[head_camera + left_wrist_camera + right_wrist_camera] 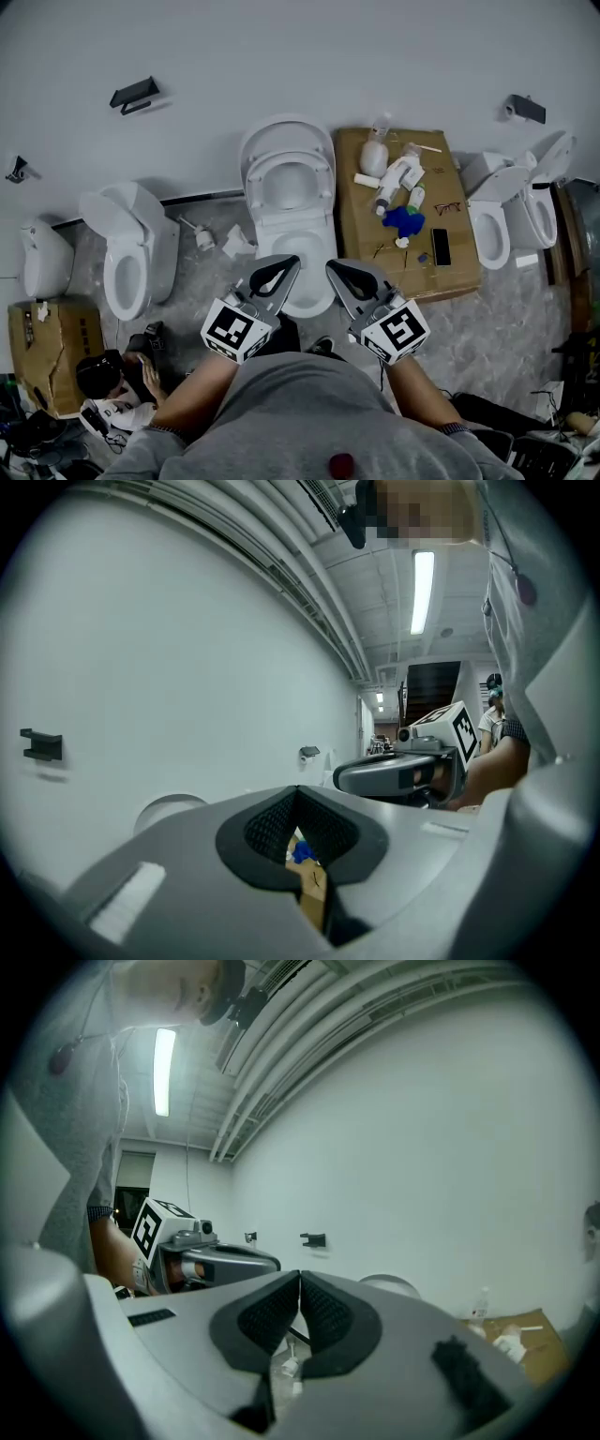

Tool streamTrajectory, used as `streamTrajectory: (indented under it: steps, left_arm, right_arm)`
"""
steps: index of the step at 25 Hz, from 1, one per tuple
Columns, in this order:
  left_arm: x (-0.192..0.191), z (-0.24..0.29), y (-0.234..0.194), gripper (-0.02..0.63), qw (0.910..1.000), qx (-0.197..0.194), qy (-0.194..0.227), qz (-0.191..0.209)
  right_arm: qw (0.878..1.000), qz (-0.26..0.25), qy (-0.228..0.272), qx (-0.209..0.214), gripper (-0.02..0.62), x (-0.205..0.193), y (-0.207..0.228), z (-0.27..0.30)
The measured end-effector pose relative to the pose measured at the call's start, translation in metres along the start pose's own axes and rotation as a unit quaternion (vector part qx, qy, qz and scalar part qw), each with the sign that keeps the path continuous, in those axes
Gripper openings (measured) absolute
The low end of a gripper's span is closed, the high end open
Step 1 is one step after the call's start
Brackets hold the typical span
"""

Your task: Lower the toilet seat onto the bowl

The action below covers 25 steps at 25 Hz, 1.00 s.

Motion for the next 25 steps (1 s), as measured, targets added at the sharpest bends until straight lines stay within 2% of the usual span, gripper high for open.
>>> streamTrajectory:
  steps: [8,16,22,25]
  left_arm:
    - [-0.023,0.032,-0.065,0.009,0.9996,-0.023,-0.012,0.007]
    - [-0.06,0.07,-0.123,0.009,0.9964,-0.064,-0.053,0.018]
    - [-0.091,0.099,-0.154,0.009,0.9888,-0.106,-0.099,0.036]
    - [-0.104,0.111,-0.168,0.011,0.985,-0.126,-0.115,0.028]
  right_arm:
    - [0.999,-0.01,-0.002,-0.039,0.015,0.009,0.043,0.053]
    - [0.997,0.001,-0.01,-0.073,0.015,0.003,0.079,0.108]
    - [0.995,0.008,-0.025,-0.093,0.015,-0.008,0.107,0.144]
    - [0.994,0.013,-0.03,-0.106,0.015,-0.012,0.118,0.157]
Point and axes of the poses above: the fingertips, and each gripper's own axes: z forward along the fingers, y to its right, x out of its top, the point moved 1 cm from there along -z, backward along the fingers, and after that the axes turned 12 degrees about z, right-handed, at the moved point
